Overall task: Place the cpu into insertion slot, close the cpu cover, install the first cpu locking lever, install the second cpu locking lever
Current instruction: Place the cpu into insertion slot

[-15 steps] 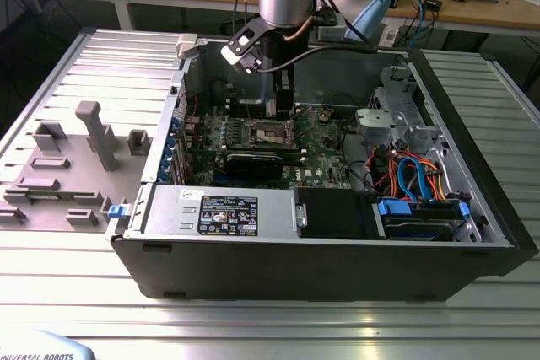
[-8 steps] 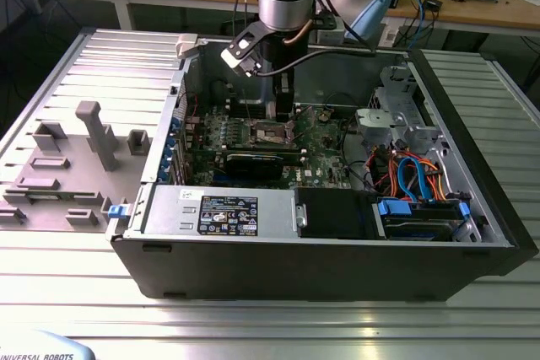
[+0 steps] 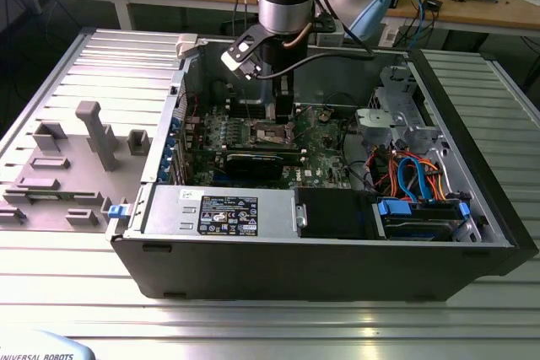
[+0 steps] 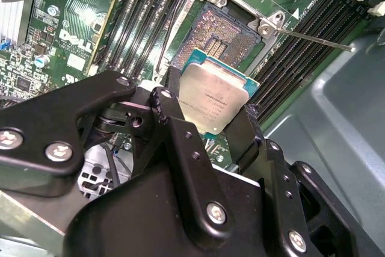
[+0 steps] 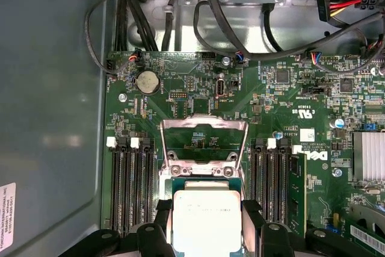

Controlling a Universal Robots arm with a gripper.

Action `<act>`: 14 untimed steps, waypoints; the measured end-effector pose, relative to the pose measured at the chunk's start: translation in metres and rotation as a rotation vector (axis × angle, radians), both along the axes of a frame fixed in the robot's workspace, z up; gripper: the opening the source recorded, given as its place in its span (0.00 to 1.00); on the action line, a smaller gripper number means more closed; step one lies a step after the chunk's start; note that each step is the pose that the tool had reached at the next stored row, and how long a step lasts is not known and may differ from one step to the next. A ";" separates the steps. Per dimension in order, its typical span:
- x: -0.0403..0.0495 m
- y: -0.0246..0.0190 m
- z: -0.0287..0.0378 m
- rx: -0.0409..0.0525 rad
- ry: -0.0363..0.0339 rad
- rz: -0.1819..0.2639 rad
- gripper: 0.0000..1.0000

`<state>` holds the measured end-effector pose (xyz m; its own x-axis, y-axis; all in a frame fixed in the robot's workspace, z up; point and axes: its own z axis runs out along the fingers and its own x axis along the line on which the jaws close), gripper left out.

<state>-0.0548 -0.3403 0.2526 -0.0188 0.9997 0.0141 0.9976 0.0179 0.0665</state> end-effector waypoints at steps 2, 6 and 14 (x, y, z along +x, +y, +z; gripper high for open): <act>0.0000 0.0000 0.0000 0.0001 -0.0001 0.000 0.54; 0.0000 0.0004 -0.0026 0.0003 -0.0001 0.000 0.54; -0.0075 0.0011 -0.0229 0.0001 -0.0009 -0.005 0.54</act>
